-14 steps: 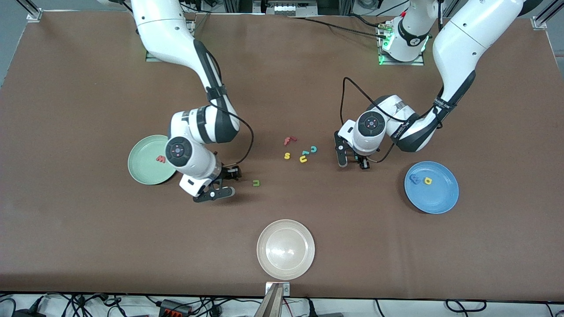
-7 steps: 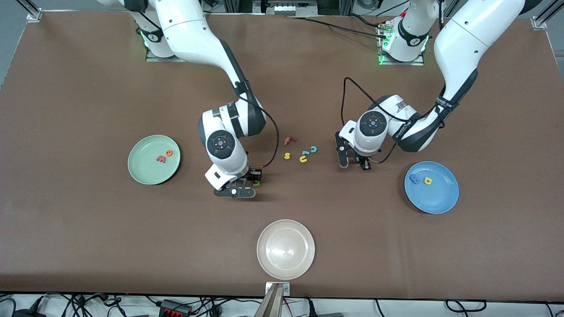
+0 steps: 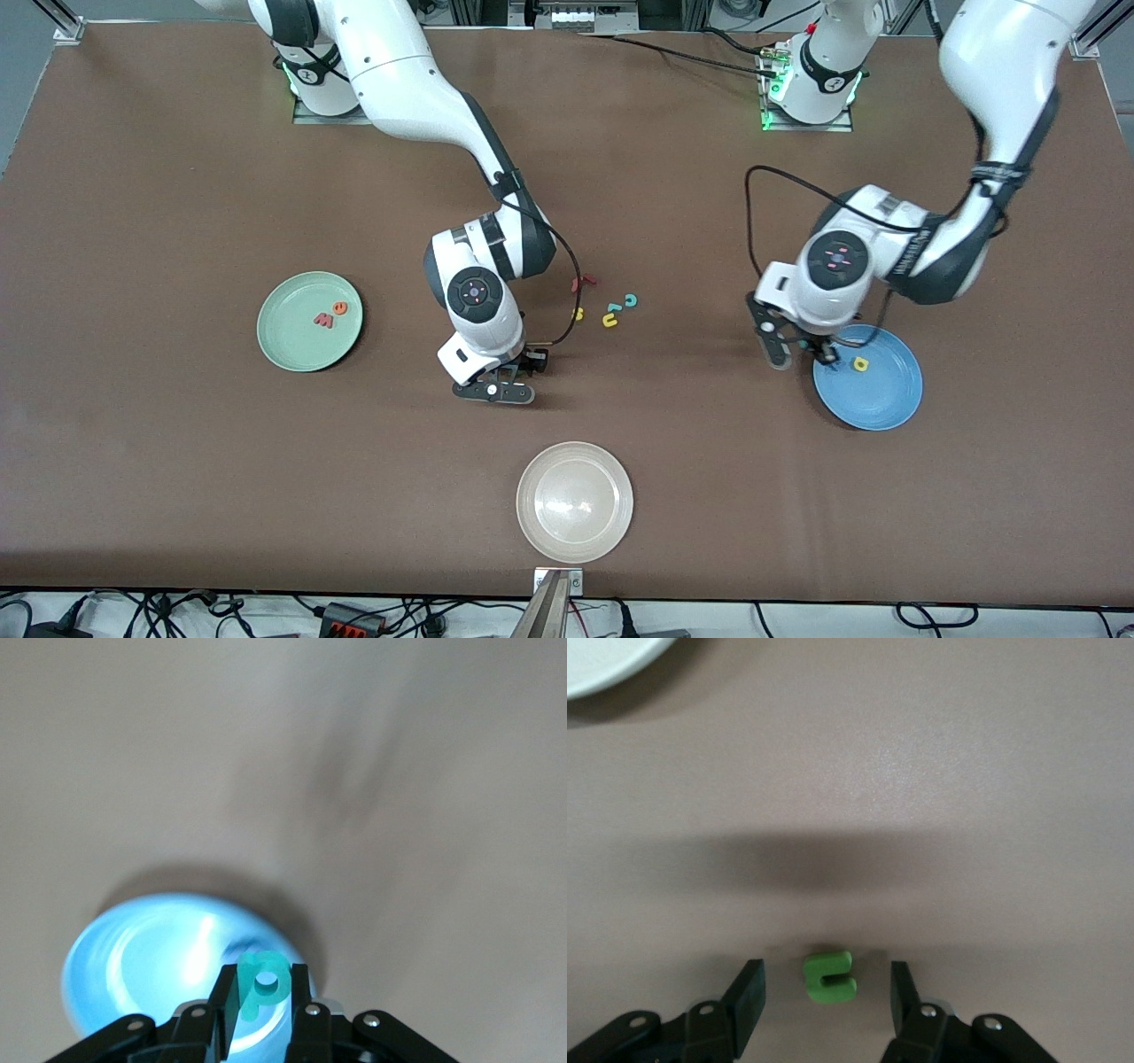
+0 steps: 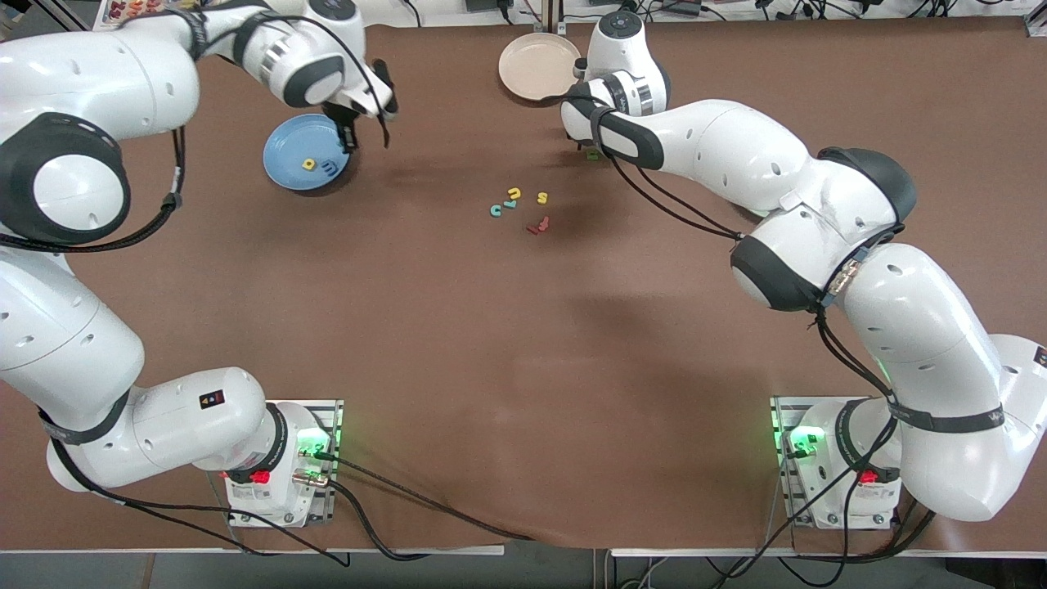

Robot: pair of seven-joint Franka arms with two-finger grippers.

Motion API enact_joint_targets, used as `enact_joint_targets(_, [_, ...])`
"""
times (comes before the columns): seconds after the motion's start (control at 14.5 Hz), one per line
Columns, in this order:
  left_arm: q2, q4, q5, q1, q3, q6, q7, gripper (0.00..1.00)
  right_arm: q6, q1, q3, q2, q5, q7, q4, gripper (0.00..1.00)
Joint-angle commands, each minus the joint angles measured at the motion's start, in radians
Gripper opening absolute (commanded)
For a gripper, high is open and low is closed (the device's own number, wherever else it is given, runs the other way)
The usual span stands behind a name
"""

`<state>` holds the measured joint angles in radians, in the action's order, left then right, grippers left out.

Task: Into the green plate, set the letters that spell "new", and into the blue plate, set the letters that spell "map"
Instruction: 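Drop the teal p on the blue plate while the right gripper carries the u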

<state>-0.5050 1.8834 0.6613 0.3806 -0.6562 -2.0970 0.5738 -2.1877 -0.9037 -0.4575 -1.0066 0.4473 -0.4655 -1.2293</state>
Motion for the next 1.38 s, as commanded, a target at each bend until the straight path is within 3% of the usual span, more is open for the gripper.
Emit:
enact_joint_targets(0.0, [-0.018, -0.047, 0.014, 0.107, -0.011, 0.014, 0.003, 0.12, 0.005, 0.009, 0.005, -0.024, -0.038, -0.013, 0.036, 0.63])
enact_joint_targets(0.42, [-0.112, -0.079, 0.021, 0.126, 0.039, -0.073, -0.136, 0.12, -0.006, -0.001, 0.006, -0.036, -0.047, -0.013, 0.042, 0.58])
enact_joint_targets(0.48, [-0.125, -0.079, 0.021, 0.126, 0.046, -0.096, -0.144, 0.17, -0.006, -0.001, 0.006, -0.041, -0.047, -0.013, 0.043, 0.57])
enact_joint_targets(0.55, [-0.138, -0.082, 0.021, 0.126, 0.053, -0.121, -0.146, 0.27, -0.006, -0.003, 0.006, -0.041, -0.047, -0.012, 0.044, 0.54])
enact_joint_targets(0.62, [-0.141, -0.086, 0.023, 0.124, 0.069, -0.13, -0.144, 0.44, -0.006, -0.006, 0.006, -0.043, -0.047, -0.013, 0.044, 0.53])
enact_joint_targets(0.76, [-0.136, -0.107, 0.023, 0.124, 0.075, -0.127, -0.134, 1.0, 0.0, -0.006, 0.006, -0.043, -0.047, -0.01, 0.044, 0.5])
enact_joint_targets(0.9, [-0.122, -0.118, 0.021, 0.118, 0.067, -0.115, -0.141, 1.0, 0.0, -0.007, 0.006, -0.049, -0.047, -0.01, 0.044, 0.41])
enact_joint_targets(1.11, [-0.095, -0.164, -0.002, 0.116, 0.05, -0.028, -0.152, 1.0, 0.003, -0.006, 0.006, -0.047, -0.047, -0.007, 0.044, 0.1])
enact_joint_targets(1.18, [-0.092, -0.193, -0.029, 0.119, 0.021, 0.029, -0.16, 1.0, 0.006, -0.004, 0.006, -0.043, -0.045, -0.005, 0.042, 0.05])
enact_joint_targets(1.31, [-0.086, -0.3, -0.116, 0.119, -0.02, 0.208, -0.196, 1.0, 0.041, 0.006, 0.005, -0.021, -0.042, -0.002, 0.042, 0.05])
